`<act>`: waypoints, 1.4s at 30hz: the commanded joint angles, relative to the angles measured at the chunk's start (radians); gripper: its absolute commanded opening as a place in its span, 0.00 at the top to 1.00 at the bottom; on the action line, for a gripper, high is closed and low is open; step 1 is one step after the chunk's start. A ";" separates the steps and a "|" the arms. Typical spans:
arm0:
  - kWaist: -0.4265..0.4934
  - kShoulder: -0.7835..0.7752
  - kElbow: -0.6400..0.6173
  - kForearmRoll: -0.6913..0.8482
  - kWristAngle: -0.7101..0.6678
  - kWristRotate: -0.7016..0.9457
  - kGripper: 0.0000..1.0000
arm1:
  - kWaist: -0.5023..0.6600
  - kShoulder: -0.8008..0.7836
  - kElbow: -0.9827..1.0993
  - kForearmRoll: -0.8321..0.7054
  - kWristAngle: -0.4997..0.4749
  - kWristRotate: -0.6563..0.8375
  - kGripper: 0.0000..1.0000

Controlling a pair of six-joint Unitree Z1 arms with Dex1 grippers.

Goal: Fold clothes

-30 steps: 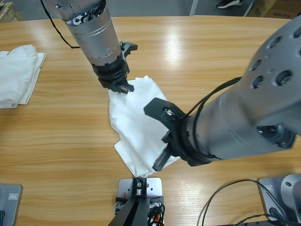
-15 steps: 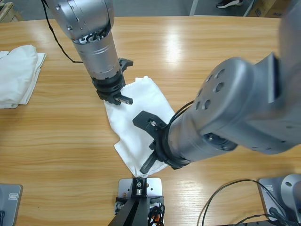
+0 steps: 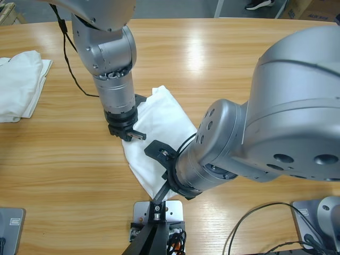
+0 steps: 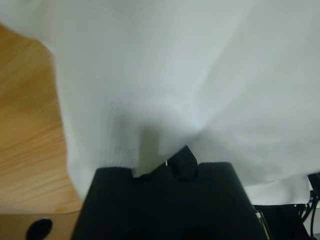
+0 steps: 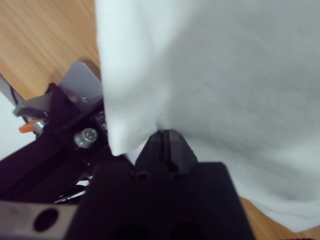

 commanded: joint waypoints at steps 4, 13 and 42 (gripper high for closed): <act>0.016 -0.143 0.011 0.046 0.008 -0.038 1.00 | 0.012 -0.184 -0.024 0.158 -0.055 0.014 1.00; -0.019 -0.296 -0.058 0.111 -0.041 -0.107 1.00 | -0.015 -0.257 -0.099 0.289 -0.125 0.014 1.00; 0.124 -0.023 -0.028 -0.036 -0.047 -0.128 1.00 | -0.201 -0.057 0.336 -0.187 -0.032 -0.041 1.00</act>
